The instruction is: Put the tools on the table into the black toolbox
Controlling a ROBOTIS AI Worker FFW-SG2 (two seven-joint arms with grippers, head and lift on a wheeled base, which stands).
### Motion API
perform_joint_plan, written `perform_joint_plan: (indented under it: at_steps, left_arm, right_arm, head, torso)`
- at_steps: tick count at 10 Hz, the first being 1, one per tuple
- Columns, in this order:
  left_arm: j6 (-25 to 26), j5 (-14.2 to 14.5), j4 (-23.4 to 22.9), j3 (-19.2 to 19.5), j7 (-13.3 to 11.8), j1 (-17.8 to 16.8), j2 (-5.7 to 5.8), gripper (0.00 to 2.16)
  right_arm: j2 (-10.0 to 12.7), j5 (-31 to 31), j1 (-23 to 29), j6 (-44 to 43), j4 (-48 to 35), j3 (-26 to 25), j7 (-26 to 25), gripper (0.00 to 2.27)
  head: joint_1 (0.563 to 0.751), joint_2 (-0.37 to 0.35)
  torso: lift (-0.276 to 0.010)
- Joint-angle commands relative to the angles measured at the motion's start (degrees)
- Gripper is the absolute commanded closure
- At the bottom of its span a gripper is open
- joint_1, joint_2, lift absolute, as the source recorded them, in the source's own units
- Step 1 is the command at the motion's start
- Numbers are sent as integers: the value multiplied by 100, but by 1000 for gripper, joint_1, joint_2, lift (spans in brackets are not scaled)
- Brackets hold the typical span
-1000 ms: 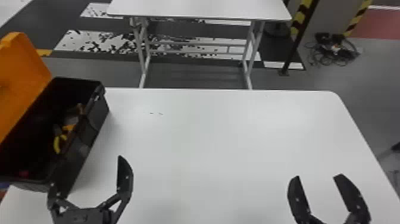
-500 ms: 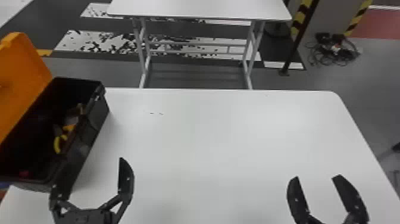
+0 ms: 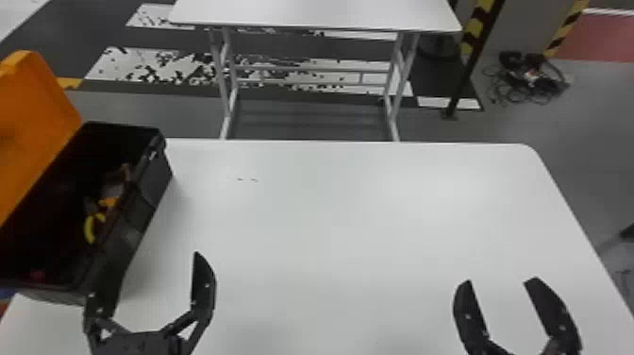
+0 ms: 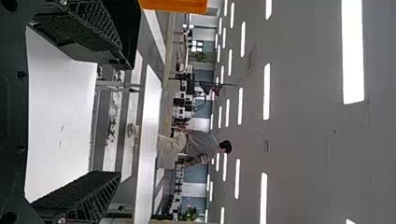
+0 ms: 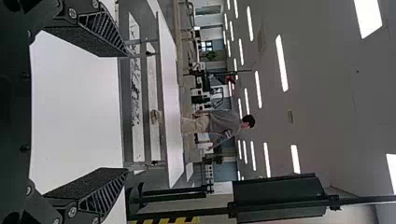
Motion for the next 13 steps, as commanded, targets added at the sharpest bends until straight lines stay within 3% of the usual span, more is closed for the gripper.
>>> perform_joint_plan:
  at_steps: [1,13]
  left_arm:
    - [97,5,29,-22,0,-31,14,36]
    - [97,163,169,-22,-61,-93,84,36]
  right_arm:
    - [4,-1,0,-17,28,-3,0,144]
    - [75,-28,-35,-439,292,5,-18,147]
  head:
    - [695,-45]
    - [695,-53]
  torso:
    - [-75]
    - [-75]
